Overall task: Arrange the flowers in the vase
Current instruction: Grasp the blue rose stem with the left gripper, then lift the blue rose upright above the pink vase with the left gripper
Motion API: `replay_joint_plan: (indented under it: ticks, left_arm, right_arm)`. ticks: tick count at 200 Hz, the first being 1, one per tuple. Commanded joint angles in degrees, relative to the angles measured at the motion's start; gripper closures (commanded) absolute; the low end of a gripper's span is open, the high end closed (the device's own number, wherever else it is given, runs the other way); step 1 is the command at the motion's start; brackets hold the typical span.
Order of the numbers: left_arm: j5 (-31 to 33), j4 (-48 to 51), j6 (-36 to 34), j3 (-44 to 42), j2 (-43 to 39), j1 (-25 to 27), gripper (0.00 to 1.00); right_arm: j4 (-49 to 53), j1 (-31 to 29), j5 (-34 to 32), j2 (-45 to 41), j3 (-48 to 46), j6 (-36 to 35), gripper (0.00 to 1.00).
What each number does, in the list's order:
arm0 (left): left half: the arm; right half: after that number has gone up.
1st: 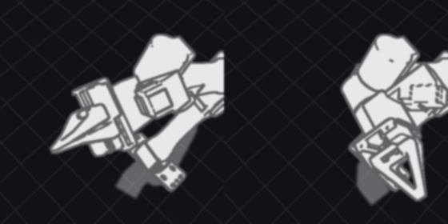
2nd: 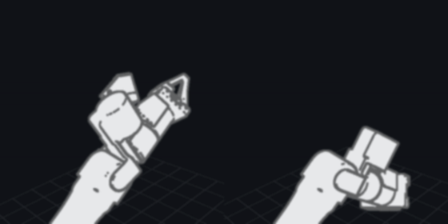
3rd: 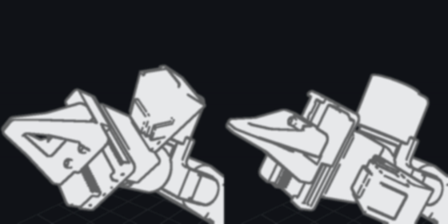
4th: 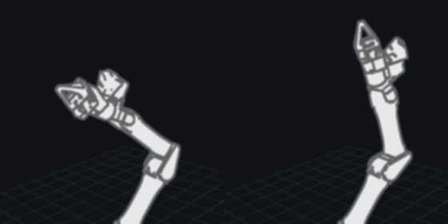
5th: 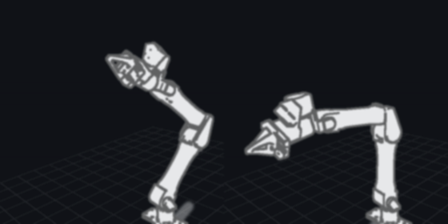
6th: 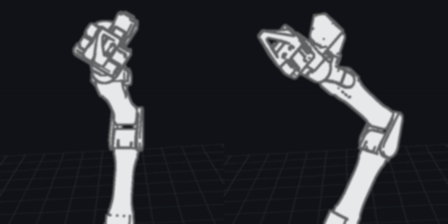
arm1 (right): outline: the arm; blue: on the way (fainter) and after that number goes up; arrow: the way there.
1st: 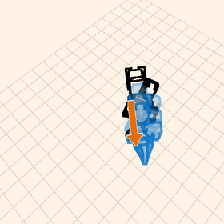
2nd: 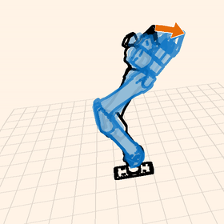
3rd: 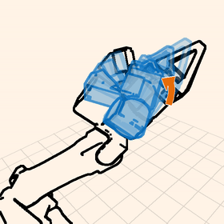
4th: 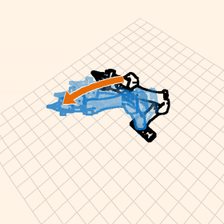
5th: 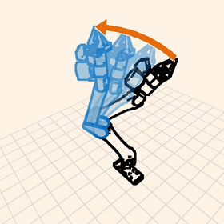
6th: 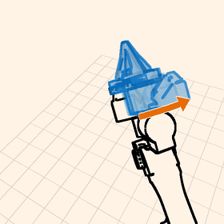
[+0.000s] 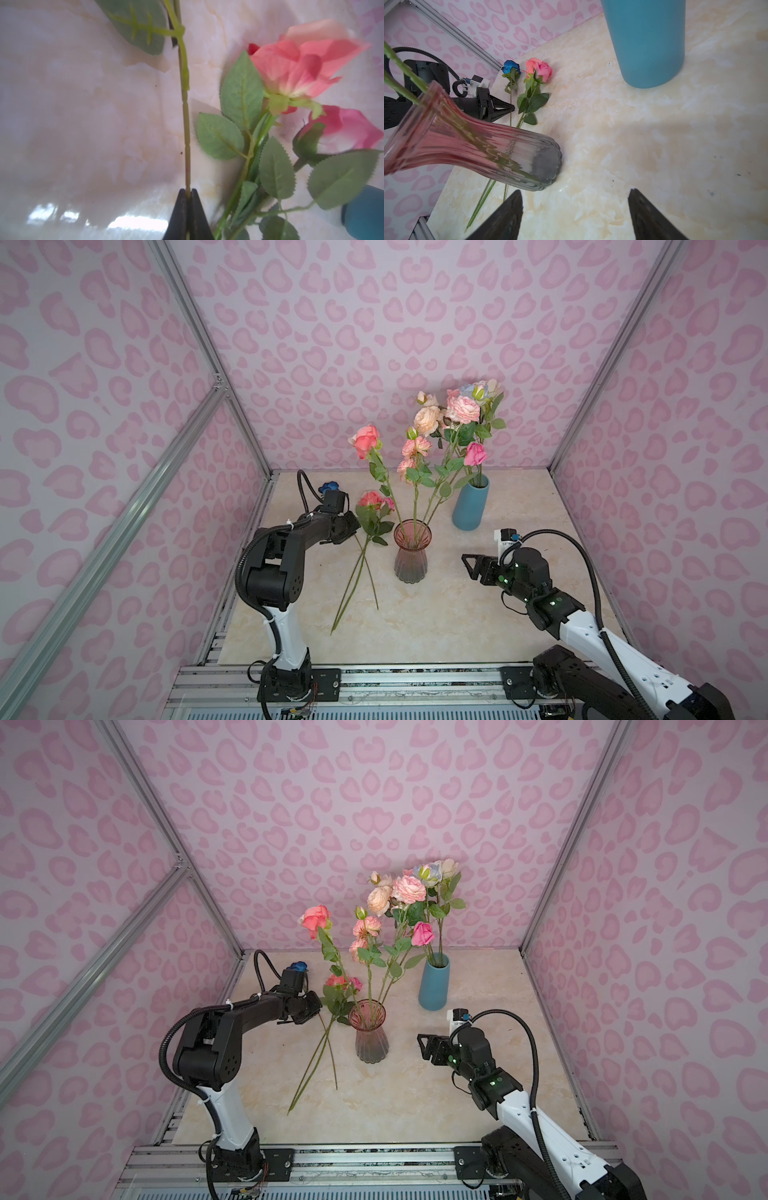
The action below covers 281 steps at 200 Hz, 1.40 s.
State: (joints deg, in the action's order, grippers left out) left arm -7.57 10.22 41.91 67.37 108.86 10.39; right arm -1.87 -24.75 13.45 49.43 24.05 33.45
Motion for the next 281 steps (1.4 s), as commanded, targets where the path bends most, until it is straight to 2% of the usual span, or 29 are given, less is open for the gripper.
replay_joint_plan:
  ticks: [1, 42, 63, 83, 102, 122, 135, 151, 173, 215, 257, 281]
  left_arm:
    - [1.5, -0.8, -0.6, -1.8, -3.8, 0.0, 0.97]
    - [1.9, -1.1, -1.0, -7.3, -15.6, 0.2, 0.97]
    - [3.3, -2.5, -3.0, -12.0, -25.7, 0.7, 0.97]
    - [4.9, -7.2, -6.2, -20.0, -39.1, 2.3, 0.97]
    - [6.0, -9.2, -9.9, -25.7, -52.0, 4.4, 0.97]
    - [7.3, -10.1, -14.4, -28.4, -64.6, 7.7, 0.97]
    - [7.6, -11.1, -16.8, -28.9, -70.5, 9.8, 0.97]
    - [6.7, -12.9, -18.9, -28.4, -74.7, 11.8, 0.97]
    - [4.3, -15.6, -21.9, -26.1, -75.1, 14.0, 0.97]
    - [2.9, -20.5, -27.4, -17.6, -69.6, 18.9, 0.97]
    - [0.6, -25.9, -33.0, -4.6, -58.1, 24.7, 0.97]
    - [2.7, -29.7, -35.1, 1.9, -51.1, 28.1, 0.97]
  right_arm:
    - [0.2, 0.0, 0.4, -1.0, 0.4, 0.8, 0.19]
    - [1.7, 0.0, 2.7, -2.5, 1.7, 1.3, 0.19]
    - [1.0, -0.1, 9.8, -1.5, 2.6, 0.3, 0.18]
    - [1.8, -1.0, 17.3, 0.0, 3.5, -0.2, 0.17]
    - [3.0, -1.8, 16.5, -0.3, 2.5, 0.8, 0.16]
    - [-6.1, -1.8, 17.3, -1.7, -2.1, 5.9, 0.15]
    - [-9.4, -1.8, 17.7, -1.5, -3.3, 7.6, 0.15]
    - [-8.8, -1.8, 17.2, 0.0, -2.9, 7.8, 0.15]
    - [-9.5, -1.8, 16.3, 1.4, -3.0, 9.2, 0.16]
    - [-7.7, -2.0, 13.9, 0.1, -2.1, 9.7, 0.17]
    - [-5.4, -2.0, 10.7, -2.6, -1.7, 8.9, 0.17]
    - [-5.4, -2.0, 10.3, -2.8, -1.6, 8.9, 0.18]
